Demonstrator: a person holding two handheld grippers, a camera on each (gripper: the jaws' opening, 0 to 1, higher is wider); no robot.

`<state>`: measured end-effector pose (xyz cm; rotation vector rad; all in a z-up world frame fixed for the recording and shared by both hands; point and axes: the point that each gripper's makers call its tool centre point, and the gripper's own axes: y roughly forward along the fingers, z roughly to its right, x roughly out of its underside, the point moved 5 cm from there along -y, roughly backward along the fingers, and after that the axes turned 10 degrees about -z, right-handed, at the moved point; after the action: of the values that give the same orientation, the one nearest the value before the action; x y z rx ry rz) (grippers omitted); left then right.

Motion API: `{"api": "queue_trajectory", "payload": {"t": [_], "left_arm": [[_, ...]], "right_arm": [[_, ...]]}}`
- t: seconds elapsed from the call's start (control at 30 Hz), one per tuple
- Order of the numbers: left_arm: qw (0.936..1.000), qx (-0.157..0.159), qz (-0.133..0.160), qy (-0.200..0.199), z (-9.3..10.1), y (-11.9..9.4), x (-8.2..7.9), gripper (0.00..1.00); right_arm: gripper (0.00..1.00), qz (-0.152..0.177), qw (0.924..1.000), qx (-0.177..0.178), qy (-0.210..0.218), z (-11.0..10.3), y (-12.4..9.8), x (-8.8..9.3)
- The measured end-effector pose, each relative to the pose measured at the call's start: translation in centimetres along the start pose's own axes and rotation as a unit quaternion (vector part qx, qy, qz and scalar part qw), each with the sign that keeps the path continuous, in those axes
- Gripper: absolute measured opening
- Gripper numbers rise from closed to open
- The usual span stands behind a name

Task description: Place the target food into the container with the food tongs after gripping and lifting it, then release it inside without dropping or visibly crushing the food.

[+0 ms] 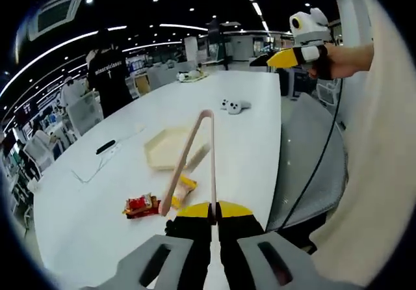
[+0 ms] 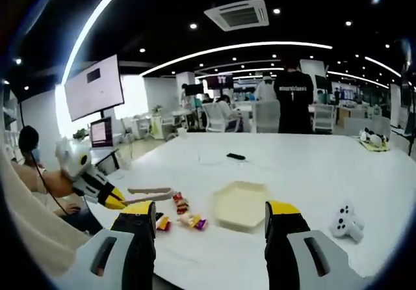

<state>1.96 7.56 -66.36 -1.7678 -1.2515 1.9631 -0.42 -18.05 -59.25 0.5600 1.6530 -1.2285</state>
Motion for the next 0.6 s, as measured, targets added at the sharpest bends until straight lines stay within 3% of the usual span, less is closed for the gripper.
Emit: {"api": "queue_trajectory", "payload": {"t": [0.13, 0.47, 0.6], "left_arm": [[0.9999, 0.004, 0.008, 0.009, -0.1, -0.3, -1.0, 0.00], [0.9992, 0.014, 0.036, 0.013, 0.0, -0.8, -3.0, 0.00], [0.9980, 0.026, 0.058, -0.003, 0.0, -1.2, -3.8, 0.00]], "right_arm": [[0.69, -0.004, 0.9998, -0.013, -0.016, -1.0, 0.2, 0.1], [0.69, -0.006, 0.9998, -0.021, 0.002, -1.0, 0.1, 0.7], [0.69, -0.004, 0.9997, -0.022, 0.009, -0.8, 0.1, 0.6]]}}
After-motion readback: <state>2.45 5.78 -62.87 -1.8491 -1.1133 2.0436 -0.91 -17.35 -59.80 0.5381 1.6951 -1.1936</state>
